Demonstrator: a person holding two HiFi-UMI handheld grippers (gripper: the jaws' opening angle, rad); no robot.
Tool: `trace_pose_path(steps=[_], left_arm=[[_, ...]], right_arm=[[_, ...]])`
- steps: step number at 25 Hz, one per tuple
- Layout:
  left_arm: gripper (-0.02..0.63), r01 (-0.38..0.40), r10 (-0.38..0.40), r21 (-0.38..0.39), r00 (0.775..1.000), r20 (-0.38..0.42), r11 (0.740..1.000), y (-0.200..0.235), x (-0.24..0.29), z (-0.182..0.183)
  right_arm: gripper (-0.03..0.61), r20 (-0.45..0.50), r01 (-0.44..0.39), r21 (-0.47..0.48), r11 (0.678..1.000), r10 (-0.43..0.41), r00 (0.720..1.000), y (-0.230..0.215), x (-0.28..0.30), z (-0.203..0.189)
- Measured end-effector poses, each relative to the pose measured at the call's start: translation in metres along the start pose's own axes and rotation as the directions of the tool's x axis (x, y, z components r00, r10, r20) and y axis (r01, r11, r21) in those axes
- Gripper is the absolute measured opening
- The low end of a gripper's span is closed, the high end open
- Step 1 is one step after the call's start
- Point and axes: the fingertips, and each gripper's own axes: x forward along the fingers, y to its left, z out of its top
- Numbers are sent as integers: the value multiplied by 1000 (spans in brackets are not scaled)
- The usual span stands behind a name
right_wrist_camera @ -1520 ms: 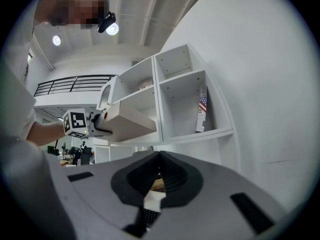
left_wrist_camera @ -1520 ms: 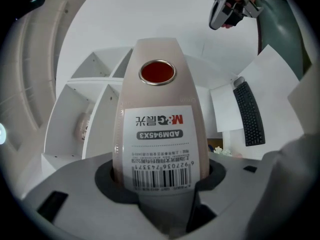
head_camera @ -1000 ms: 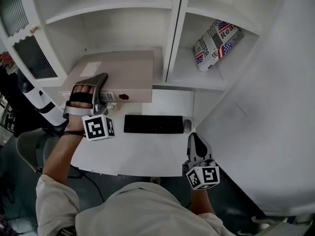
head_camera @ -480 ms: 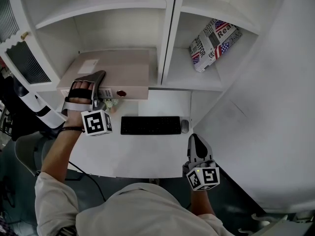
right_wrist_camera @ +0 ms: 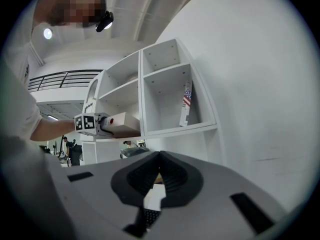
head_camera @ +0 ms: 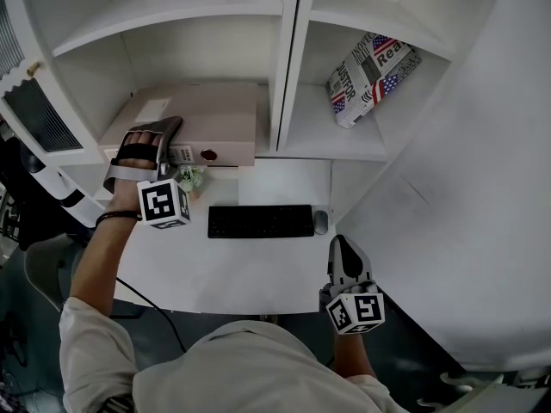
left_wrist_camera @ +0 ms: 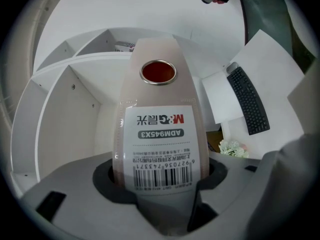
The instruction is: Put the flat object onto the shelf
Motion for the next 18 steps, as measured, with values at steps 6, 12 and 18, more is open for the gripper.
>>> trace_pose_path(steps=[6, 12, 18], left_arm=[[325, 119, -119, -15, 993, 11, 993, -8, 12, 1], [357, 236, -236, -13, 972, 22, 972, -11, 25, 0], [380, 340, -340, 9, 940, 28, 940, -11, 33, -5]], right_arm=[[3, -4, 2, 7, 1000, -2, 1000, -5, 3, -1], [3, -5, 3, 11, 1000, -3, 1000, -9, 4, -2], [3, -4, 19, 17, 1000, -19, 1000, -18, 3, -3]])
